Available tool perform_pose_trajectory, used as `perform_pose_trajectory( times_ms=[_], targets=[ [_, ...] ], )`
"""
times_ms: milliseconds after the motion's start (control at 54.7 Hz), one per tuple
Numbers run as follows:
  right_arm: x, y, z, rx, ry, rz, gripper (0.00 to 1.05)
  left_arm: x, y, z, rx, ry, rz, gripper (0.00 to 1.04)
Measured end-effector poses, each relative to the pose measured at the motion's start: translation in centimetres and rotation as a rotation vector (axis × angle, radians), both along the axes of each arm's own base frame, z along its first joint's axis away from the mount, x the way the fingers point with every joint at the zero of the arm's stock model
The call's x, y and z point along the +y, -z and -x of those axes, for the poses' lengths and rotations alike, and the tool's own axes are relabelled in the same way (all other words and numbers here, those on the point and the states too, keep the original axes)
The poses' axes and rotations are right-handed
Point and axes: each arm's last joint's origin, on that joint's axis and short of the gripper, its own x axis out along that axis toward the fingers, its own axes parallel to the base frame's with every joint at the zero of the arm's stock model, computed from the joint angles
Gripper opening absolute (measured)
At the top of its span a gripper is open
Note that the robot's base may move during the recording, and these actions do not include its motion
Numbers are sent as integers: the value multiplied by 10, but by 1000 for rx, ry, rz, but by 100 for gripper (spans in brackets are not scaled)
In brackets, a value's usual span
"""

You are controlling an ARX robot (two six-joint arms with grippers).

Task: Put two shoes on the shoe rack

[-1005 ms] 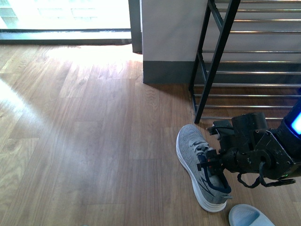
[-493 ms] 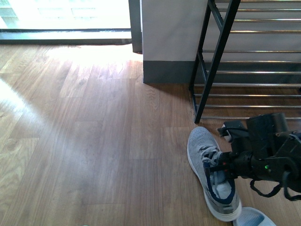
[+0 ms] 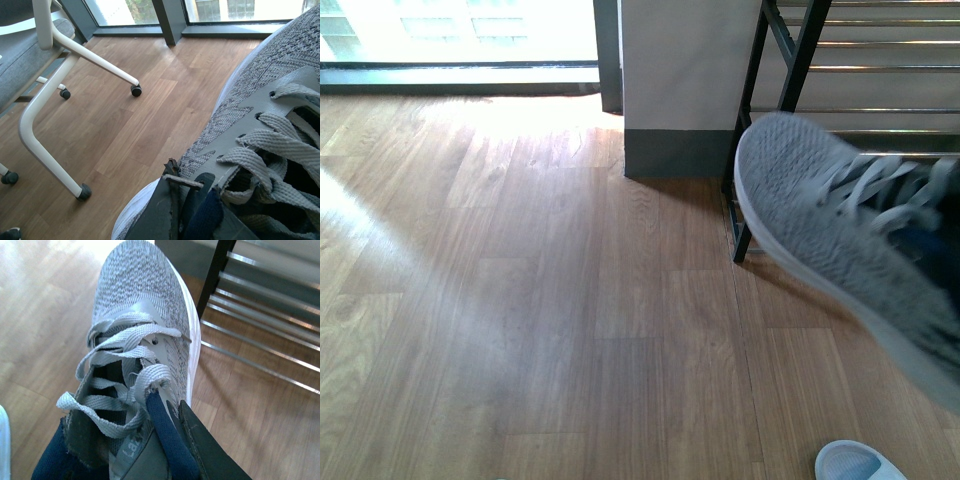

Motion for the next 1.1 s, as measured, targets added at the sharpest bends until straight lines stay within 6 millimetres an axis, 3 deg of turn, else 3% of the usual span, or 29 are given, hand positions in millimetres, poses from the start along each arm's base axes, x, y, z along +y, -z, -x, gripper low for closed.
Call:
perform_pose_trajectory(
  times_ms=[183,274,457,1096],
  targets=[
    [-3,-65,54,-276,-31,-16,1,0,0,0,0,0,0,2],
    [-4,-78,62,-353,-40,-26,1,0,0,0,0,0,0,2],
    [-4,-70,62,-316,-40,-20,1,0,0,0,0,0,1,2],
    [-4,-70,62,-320,-35,-14,1,0,0,0,2,2,2,2]
  ],
)
